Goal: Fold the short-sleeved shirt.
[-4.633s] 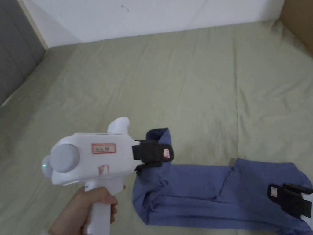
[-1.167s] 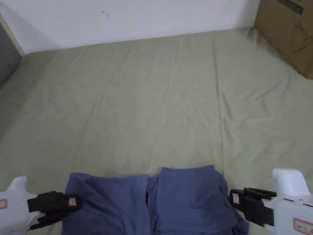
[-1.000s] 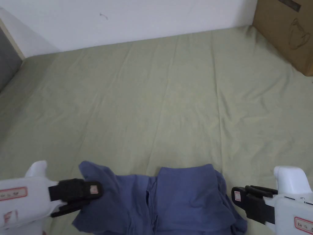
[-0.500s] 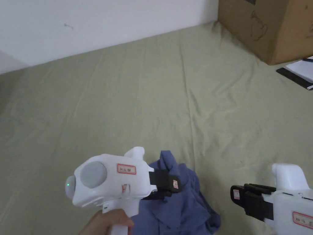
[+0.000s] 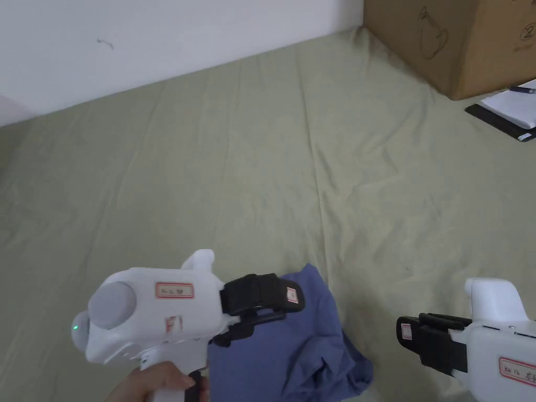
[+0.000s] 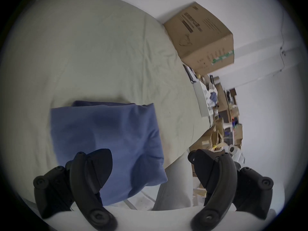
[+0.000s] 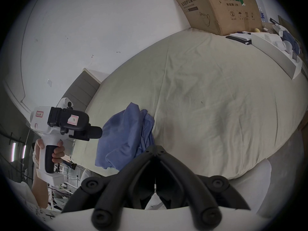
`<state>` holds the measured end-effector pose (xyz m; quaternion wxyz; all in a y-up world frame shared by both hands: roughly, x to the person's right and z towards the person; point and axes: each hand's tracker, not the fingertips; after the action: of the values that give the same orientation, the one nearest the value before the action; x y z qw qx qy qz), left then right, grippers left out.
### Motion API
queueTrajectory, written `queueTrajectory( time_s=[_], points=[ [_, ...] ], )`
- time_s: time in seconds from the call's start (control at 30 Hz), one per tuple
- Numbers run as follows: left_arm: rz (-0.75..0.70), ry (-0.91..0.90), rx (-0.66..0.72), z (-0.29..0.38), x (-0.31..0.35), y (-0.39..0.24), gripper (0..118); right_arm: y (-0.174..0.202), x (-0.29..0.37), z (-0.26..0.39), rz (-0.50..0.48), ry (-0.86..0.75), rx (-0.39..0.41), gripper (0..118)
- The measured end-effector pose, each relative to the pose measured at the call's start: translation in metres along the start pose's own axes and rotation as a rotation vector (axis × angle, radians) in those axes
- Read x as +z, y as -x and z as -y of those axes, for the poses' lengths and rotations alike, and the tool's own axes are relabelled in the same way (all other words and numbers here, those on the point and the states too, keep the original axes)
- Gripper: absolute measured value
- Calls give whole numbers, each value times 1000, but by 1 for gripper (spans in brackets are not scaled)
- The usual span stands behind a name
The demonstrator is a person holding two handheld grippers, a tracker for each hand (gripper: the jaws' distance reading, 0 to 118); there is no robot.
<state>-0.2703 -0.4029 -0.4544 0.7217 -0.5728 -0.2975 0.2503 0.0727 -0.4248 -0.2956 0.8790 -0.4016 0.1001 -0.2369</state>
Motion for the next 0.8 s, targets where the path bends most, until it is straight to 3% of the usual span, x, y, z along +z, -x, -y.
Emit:
queueTrajectory(
  time_s=[0.03, 0.1, 0.13, 0.23, 0.33, 0.5, 0.67, 0.8],
  points=[
    [4, -12, 14, 2, 6, 6, 89, 1, -2, 0, -4, 4, 6, 0],
    [1, -65, 21, 6, 15, 14, 33, 4, -4, 1, -12, 12, 12, 0],
    [-11, -75, 25, 9, 16, 19, 14, 5, -6, 2, -16, 15, 14, 0],
    [-53, -63, 28, 14, 9, 24, 9, 7, -9, 3, -22, 29, 24, 0],
    [-87, -49, -65, 20, -5, 16, 6, 7, -9, 3, -21, 36, 31, 0],
    [-14, 53, -145, 25, -48, -4, 4, 0, -6, 3, -14, 29, 17, 0],
    [-177, 180, -278, 41, -112, -20, 4, -9, 1, 3, 2, 20, -2, 0],
    [-148, 194, -265, 44, -130, -30, 4, -14, 4, 3, 14, 19, -12, 0]
  ],
)
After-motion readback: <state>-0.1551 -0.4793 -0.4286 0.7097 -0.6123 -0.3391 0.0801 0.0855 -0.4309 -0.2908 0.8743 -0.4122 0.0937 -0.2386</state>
